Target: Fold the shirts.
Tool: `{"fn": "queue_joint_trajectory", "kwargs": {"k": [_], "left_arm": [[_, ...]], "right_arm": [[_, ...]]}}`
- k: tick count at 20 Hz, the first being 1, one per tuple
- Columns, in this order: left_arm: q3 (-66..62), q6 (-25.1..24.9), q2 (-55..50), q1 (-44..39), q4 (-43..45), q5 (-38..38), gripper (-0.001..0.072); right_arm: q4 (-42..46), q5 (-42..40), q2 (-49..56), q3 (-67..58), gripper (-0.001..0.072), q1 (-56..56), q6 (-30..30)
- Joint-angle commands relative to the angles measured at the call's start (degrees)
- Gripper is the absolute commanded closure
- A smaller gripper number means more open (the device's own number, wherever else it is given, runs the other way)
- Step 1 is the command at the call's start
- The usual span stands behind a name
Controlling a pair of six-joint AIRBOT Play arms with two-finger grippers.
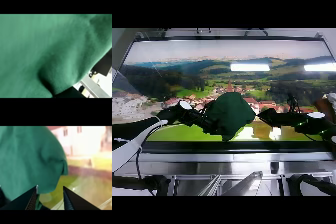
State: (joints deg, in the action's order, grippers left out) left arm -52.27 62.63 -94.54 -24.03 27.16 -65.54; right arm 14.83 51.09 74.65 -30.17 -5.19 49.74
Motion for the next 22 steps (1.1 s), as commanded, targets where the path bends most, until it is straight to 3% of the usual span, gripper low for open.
{"fn": "queue_joint_trajectory", "kwargs": {"k": [1, 4, 11, 13, 14, 17, 22], "left_arm": [[-4.4, 0.0, -1.6, 0.0, -0.3, -5.0, 0.0694], [-7.9, 0.0, 1.0, 1.8, -0.3, -9.3, 0.0693], [-10.4, -0.1, 2.6, 2.5, -3.4, -9.6, 0.0684], [-10.4, -1.9, 2.6, 2.5, -8.5, -10.4, 0.0684], [-10.5, -2.8, 2.7, 3.0, -11.3, -11.5, 0.0685], [-10.5, -5.9, 4.9, 6.4, -20.6, -18.3, 0.0687], [-10.5, -5.1, 20.4, 19.6, -33.6, -22.9, 0.0687]], "right_arm": [[-1.0, -0.7, 5.9, -3.8, 0.0357, 0.0, -1.9], [-1.0, -2.6, 7.5, -6.4, 0.0357, 0.0, -1.5], [-2.9, -3.1, 14.4, -8.8, 0.0363, 4.8, -1.0], [-6.1, -2.2, 15.4, -10.4, 0.0641, 6.3, -3.7], [-8.0, 0.0, 15.3, -11.5, 0.0686, 6.4, -5.6], [-8.9, 9.6, 12.0, -16.7, 0.0688, 3.8, -6.2], [-8.4, 23.0, -4.9, -25.6, 0.0688, -4.9, -4.5]]}}
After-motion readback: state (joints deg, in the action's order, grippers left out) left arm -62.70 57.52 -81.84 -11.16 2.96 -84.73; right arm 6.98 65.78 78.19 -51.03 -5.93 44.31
